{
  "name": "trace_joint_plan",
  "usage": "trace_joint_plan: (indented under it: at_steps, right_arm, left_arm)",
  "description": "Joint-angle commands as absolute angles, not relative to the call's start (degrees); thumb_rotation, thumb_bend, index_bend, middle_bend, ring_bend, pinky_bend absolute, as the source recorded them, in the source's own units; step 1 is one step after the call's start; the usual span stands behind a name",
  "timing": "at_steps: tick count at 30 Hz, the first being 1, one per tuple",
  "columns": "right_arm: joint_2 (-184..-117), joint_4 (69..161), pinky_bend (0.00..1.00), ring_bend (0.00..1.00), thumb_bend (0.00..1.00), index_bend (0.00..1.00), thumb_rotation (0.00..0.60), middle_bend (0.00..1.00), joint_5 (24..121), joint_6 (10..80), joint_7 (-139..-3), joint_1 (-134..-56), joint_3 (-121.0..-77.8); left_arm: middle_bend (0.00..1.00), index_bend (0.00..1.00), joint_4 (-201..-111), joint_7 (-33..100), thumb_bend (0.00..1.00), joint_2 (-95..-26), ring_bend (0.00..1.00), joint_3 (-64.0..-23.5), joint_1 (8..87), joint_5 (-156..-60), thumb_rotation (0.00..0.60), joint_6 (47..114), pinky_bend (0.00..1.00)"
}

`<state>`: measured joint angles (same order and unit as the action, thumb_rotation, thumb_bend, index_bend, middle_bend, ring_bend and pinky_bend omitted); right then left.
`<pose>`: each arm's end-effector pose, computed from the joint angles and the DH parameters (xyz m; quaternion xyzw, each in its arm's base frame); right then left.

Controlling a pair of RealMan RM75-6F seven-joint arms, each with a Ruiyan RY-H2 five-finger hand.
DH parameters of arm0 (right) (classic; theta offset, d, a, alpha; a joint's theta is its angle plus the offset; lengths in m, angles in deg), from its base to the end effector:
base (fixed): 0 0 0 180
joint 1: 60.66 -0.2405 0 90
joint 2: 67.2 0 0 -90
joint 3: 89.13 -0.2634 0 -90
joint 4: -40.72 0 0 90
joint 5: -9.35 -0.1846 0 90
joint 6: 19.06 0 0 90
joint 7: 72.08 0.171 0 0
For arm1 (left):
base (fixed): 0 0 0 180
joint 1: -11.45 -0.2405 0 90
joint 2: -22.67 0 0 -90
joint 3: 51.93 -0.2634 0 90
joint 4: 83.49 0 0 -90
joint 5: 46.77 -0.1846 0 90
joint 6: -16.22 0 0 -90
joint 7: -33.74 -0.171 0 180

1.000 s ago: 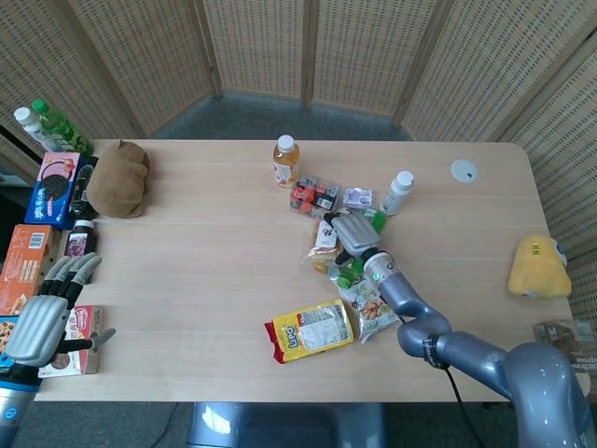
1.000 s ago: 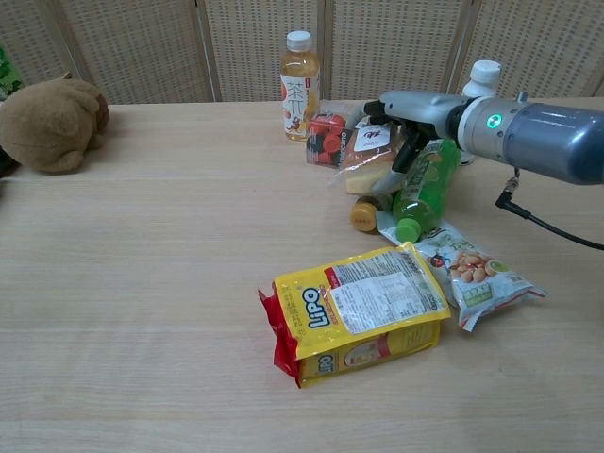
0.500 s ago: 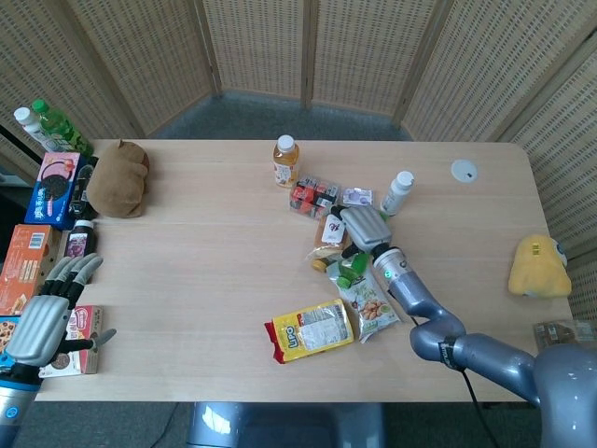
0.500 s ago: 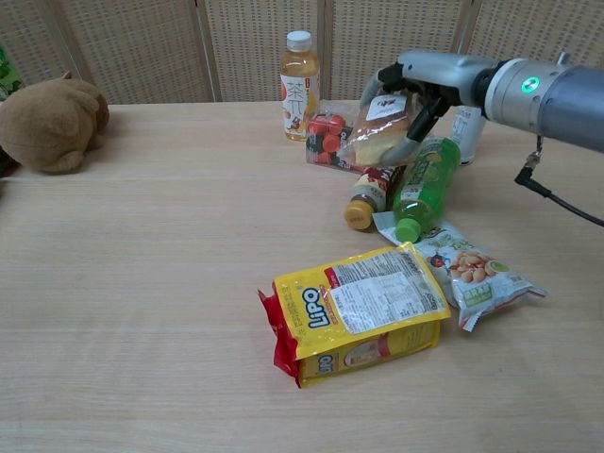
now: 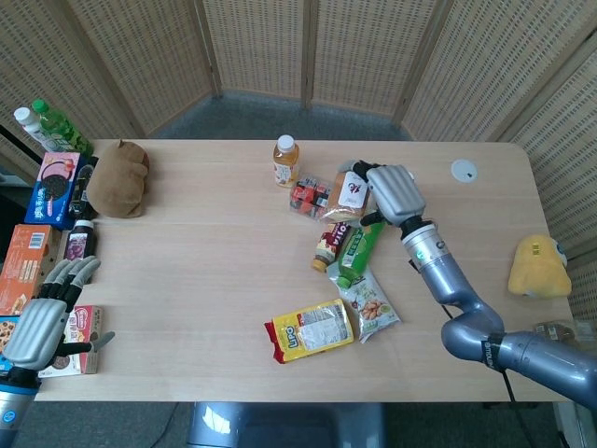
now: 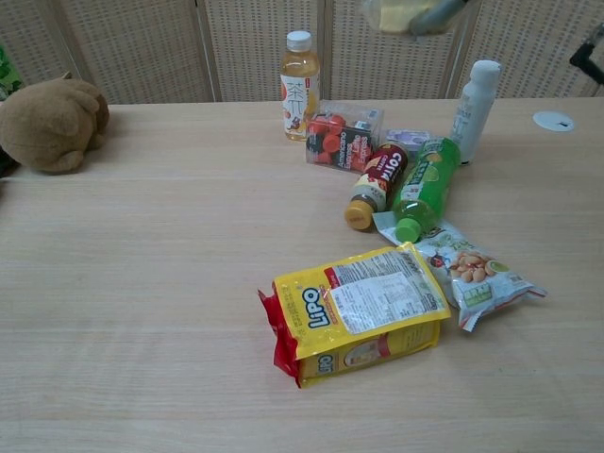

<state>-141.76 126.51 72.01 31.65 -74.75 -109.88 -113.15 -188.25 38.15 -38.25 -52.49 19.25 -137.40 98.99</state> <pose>-0.0849 -0.4421 0.1254 0.6611 -0.3759 0.5056 0.4075 -0.2548 0.2042 0.1669 -0.6026 -0.4510 -0.4503 0.4803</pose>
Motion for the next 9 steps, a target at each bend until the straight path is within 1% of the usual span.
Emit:
trace_joint_plan:
  at_steps: [1, 9]
  right_arm:
    - [-139.09, 129.21, 0.59, 0.76, 0.00, 0.32, 0.600, 0.56, 70.84, 33.25, -75.78, -109.31, -114.54]
    - [-135.92, 132.66, 0.59, 0.76, 0.00, 0.33, 0.600, 0.56, 68.60, 34.90, -78.08, -108.88, -114.57]
  left_arm:
    - [0.00, 0.00, -188.05, 38.35, 0.00, -38.35, 0.00, -52.43, 19.30, -137.43, 0.600, 98.94, 0.00]
    - [0.00, 0.00, -187.81, 38.57, 0.00, -38.67, 0.00, -52.30, 19.68, -137.99, 0.600, 98.71, 0.00]
